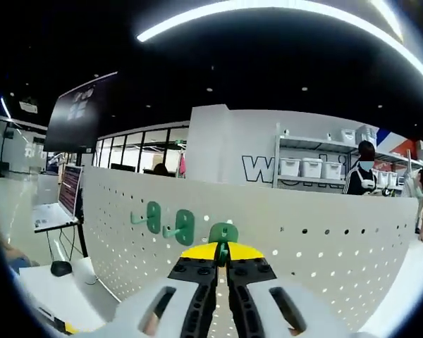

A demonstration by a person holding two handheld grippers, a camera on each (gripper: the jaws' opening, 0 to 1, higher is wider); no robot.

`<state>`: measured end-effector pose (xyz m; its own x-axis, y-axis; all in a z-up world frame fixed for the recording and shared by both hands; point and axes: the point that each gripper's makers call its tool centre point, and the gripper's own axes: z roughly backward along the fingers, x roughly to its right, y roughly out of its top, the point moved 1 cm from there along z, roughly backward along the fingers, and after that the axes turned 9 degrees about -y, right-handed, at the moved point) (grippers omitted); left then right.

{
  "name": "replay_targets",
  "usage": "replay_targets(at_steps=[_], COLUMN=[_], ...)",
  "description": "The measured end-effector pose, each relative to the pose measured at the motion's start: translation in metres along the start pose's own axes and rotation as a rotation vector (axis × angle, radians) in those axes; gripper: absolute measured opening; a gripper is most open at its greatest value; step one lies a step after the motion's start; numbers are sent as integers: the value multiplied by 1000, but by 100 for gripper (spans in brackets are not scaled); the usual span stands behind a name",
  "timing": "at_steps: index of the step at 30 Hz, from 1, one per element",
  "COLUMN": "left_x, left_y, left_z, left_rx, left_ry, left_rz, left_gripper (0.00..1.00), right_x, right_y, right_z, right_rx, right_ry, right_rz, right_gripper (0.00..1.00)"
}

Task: Insert the hook assembly into the mounting plate slot until the hook locks in place.

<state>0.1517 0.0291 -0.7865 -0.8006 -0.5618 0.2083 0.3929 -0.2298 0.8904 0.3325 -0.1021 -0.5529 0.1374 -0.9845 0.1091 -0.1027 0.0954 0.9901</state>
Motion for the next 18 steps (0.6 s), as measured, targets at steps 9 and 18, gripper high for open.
replay_targets(at_steps=[9, 18], left_x=[-1, -6], left_y=[-1, -5], left_z=[1, 3], left_rx=[-1, -2], left_ry=[3, 16], left_rz=[6, 24], left_gripper=[69, 68], right_x=[2, 1], right_y=[2, 1], right_z=[-10, -15], right_rx=[18, 20], right_ry=[-11, -6], right_rz=[14, 18], right_gripper=[1, 1])
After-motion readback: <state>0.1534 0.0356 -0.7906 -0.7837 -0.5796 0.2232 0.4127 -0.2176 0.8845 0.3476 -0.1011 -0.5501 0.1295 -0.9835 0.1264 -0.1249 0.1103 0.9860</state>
